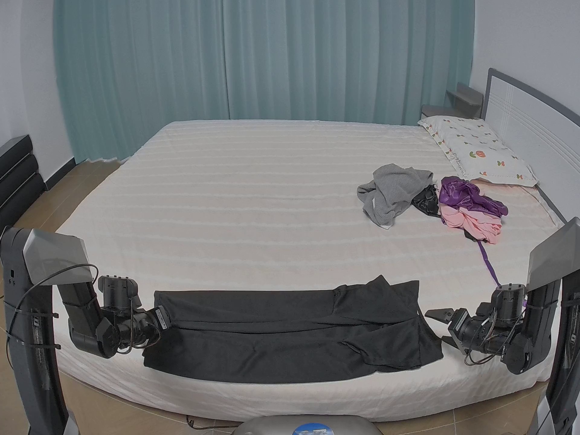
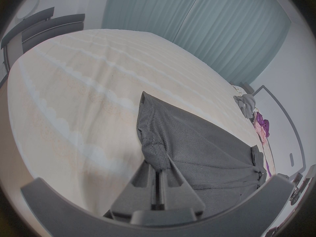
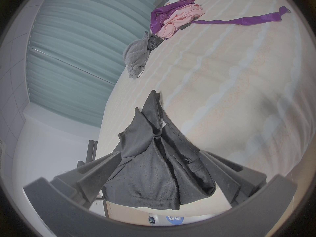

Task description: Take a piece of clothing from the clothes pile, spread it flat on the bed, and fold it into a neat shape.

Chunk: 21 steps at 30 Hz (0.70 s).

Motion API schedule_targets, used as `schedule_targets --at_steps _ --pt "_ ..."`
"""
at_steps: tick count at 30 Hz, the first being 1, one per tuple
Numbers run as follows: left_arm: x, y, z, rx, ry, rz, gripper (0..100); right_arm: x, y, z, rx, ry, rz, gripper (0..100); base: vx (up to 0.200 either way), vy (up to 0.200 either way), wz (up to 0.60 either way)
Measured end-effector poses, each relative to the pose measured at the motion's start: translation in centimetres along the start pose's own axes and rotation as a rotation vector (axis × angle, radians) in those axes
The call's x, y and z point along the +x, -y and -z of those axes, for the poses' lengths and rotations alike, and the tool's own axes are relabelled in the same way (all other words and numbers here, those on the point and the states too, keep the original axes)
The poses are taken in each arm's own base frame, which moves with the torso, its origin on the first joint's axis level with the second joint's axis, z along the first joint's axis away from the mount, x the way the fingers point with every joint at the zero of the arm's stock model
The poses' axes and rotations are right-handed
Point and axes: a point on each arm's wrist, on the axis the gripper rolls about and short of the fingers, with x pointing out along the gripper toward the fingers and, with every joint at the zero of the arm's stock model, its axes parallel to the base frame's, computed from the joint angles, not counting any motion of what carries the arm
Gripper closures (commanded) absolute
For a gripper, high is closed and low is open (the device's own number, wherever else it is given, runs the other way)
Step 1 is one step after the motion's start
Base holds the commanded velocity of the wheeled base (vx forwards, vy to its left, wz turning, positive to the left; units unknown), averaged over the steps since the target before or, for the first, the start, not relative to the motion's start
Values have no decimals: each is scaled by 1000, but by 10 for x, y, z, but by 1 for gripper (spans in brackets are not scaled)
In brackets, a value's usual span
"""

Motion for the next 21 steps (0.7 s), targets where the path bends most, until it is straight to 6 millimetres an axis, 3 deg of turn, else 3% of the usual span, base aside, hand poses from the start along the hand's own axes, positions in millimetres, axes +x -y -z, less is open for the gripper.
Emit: schedule_targets --at_steps 2,8,21 --pt "0 0 0 -1 1 1 100 0 0 0 0 1 -1 0 0 0 0" --pt "1 1 -2 -4 7 4 100 0 0 0 0 1 -1 0 -200 0 0" --pt "7 8 -14 -100 53 30 100 0 0 0 -1 1 -1 0 0 -15 0"
